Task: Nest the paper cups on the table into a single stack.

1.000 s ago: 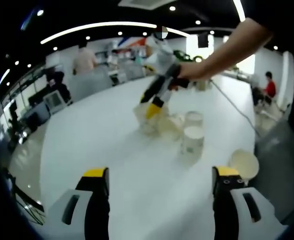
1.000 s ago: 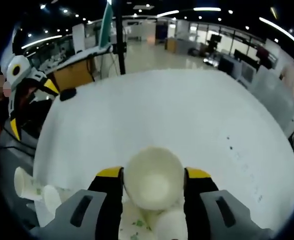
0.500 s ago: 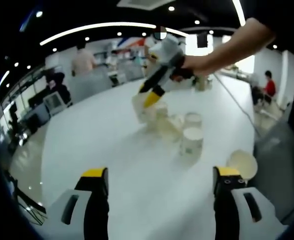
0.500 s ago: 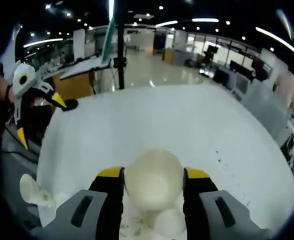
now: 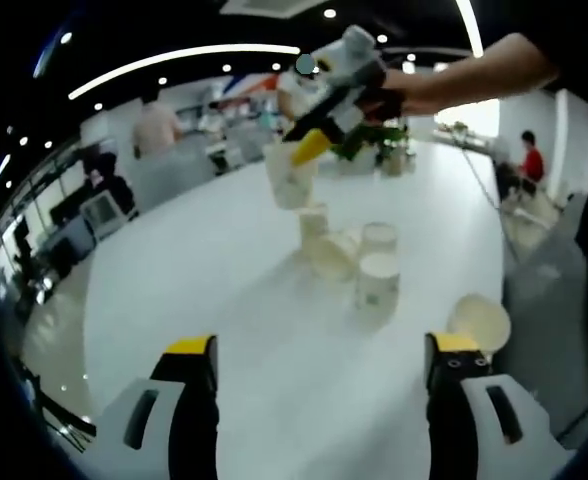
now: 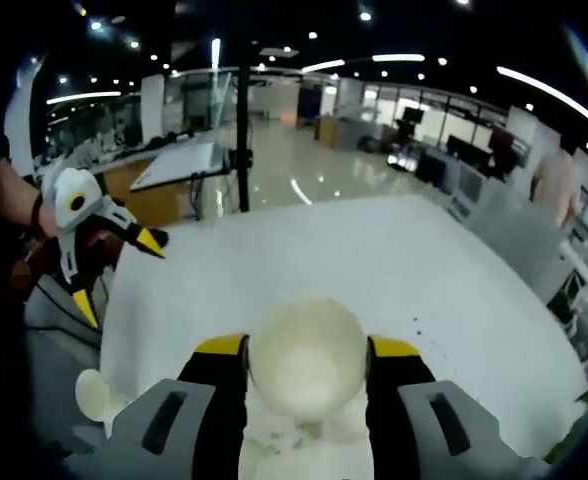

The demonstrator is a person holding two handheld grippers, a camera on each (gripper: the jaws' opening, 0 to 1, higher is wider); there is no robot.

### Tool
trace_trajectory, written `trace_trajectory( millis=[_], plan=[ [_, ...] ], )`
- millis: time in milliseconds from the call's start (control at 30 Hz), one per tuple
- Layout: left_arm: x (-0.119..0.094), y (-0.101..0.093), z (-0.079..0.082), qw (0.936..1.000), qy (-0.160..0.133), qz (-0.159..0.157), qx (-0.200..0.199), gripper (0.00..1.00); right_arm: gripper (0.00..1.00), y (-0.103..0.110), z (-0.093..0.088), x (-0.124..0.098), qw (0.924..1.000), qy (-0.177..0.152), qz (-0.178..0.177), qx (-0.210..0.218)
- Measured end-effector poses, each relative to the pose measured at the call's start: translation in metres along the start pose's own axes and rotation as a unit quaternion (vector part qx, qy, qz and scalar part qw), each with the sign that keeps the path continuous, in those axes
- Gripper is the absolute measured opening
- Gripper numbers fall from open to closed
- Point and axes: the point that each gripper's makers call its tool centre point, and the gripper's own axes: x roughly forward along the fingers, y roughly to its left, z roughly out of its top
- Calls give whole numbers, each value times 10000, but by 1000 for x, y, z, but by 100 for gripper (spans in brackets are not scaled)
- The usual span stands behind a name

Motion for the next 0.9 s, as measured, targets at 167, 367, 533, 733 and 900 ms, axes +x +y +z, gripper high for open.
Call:
trace_trajectory(
  millis=[167, 367, 533, 733, 900],
  plan=[
    [0, 0, 3, 9999, 22, -27, 116, 82, 43, 9, 11, -22, 9999, -111, -62, -7],
    [1, -4, 9, 9998, -9, -94, 199, 82, 43, 21, 24, -51, 9996, -261, -122, 14],
    [1, -10, 10, 9994, -1, -214, 274, 82, 43, 31, 32, -73, 9991, -375, -187, 47],
    [0, -14, 12, 9990, 24, -292, 351, 82, 42, 46, 38, -98, 9985, -487, -239, 65],
    [-1, -17, 17, 9985, -54, -366, 400, 82, 42, 59, 36, -109, 9985, -491, -203, 132]
  ],
)
